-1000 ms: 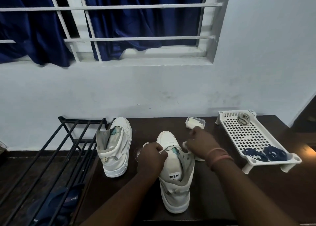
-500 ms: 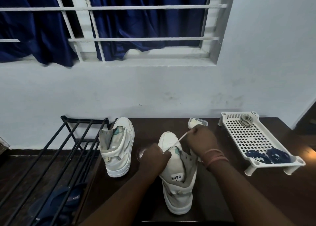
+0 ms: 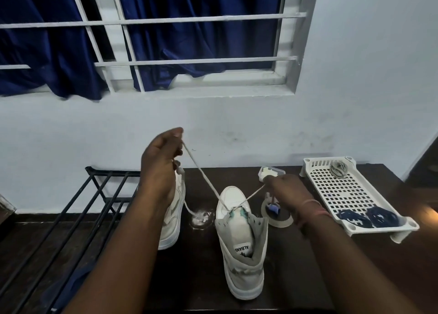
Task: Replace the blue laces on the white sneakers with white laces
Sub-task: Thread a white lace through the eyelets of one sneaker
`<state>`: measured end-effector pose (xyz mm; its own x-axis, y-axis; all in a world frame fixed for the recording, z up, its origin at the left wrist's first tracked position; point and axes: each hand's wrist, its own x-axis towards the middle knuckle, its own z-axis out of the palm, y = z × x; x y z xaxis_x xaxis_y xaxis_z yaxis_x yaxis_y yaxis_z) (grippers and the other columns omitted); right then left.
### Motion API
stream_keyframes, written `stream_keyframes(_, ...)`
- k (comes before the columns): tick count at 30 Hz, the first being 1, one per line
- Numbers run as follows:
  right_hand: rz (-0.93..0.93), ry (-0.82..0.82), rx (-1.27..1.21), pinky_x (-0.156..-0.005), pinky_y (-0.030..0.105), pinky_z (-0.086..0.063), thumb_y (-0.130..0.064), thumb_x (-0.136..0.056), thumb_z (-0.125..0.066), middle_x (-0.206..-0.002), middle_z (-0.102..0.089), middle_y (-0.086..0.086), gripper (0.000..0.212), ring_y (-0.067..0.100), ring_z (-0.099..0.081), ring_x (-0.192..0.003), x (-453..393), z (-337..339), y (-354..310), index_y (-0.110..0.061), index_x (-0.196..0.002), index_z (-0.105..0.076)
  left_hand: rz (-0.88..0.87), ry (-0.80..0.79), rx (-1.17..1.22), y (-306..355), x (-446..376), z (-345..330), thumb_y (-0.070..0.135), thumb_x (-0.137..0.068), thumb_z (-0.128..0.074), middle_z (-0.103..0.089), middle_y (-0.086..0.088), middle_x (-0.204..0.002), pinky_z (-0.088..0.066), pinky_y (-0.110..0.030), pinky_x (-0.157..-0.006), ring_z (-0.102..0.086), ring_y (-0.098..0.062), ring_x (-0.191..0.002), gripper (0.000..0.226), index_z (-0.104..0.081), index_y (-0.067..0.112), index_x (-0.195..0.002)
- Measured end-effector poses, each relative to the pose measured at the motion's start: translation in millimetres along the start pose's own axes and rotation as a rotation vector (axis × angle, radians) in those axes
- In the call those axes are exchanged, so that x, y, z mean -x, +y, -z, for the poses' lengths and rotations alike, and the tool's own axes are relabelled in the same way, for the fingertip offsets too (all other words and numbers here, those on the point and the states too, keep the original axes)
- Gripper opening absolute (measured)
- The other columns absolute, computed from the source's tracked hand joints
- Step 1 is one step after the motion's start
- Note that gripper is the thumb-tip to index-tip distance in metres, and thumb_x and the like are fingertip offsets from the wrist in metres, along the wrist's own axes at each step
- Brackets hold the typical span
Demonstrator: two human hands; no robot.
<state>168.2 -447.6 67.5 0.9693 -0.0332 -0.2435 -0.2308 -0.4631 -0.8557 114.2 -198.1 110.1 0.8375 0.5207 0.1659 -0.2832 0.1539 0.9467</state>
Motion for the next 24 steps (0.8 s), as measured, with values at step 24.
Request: stream_keyframes(24, 0.427, -0.224, -0.257, -0.053, 0.015, -0.042, -0.014, -0.092, -0.066, -0.068, -0.069, -0.006, 0.01, -0.001, -0.056, -0.053, 20, 7, -25, -0.01, -0.09, -0.075, -0.108, -0.219, -0.643, -42, 22, -28, 0.015, -0.094, -0.066, -0.076, 0.008, -0.079, -0.054, -0.032, -0.084, -0.072, -0.005, -0.083, 0.016, -0.077, 0.026, -0.095)
